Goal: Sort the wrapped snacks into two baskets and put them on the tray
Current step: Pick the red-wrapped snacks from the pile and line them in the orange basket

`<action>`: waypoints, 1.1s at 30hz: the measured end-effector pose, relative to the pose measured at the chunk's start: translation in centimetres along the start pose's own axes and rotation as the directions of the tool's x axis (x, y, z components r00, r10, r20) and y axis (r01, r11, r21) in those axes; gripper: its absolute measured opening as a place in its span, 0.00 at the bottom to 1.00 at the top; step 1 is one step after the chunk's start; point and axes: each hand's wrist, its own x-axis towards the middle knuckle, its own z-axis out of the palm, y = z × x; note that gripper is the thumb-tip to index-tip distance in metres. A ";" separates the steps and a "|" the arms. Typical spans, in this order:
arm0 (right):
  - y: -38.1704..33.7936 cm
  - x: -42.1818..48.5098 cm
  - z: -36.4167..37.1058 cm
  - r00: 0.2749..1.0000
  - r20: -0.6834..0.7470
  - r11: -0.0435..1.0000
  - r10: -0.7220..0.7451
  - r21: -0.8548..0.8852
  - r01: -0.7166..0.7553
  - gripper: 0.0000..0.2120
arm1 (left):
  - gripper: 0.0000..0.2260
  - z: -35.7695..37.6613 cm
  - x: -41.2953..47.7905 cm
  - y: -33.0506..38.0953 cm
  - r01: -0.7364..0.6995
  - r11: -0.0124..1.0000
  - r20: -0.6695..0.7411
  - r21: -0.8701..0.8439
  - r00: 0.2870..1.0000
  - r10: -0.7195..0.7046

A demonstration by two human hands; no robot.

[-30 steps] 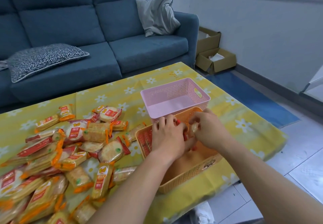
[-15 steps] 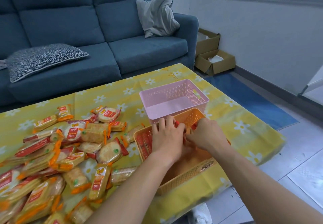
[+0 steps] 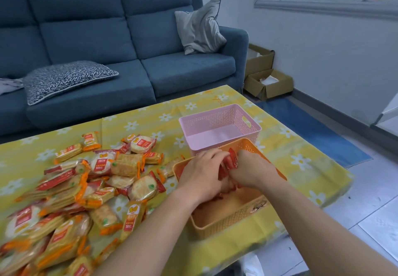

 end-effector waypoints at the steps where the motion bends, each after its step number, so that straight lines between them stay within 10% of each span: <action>1: -0.7 -0.4 -0.2 0.999 -0.043 0.998 -0.010 -0.056 0.007 0.10 | 0.27 -0.6 -0.8 -0.2 0.010 1.000 -0.025 -0.008 1.000 -0.010; 6: -6.5 -3.0 0.4 0.957 -0.180 0.974 -0.227 -0.031 0.225 0.20 | 0.18 -4.5 -6.7 -4.0 0.160 0.987 -0.142 -0.024 0.976 -0.162; 16: -18.0 -3.4 9.3 0.878 0.170 0.894 -0.448 0.066 0.444 0.26 | 0.09 -8.9 -20.5 -13.9 0.573 0.818 -0.098 0.041 0.817 -0.568; 27: -20.1 1.7 14.2 0.866 0.297 0.774 -0.402 -0.395 0.494 0.24 | 0.12 -6.8 -13.5 -16.7 0.343 0.790 -0.173 0.508 0.939 -0.296; 33: -20.9 1.8 11.8 0.925 0.277 0.749 -0.258 -0.548 0.373 0.35 | 0.10 -7.1 -8.2 -18.7 0.414 0.701 -0.036 0.581 0.873 -0.486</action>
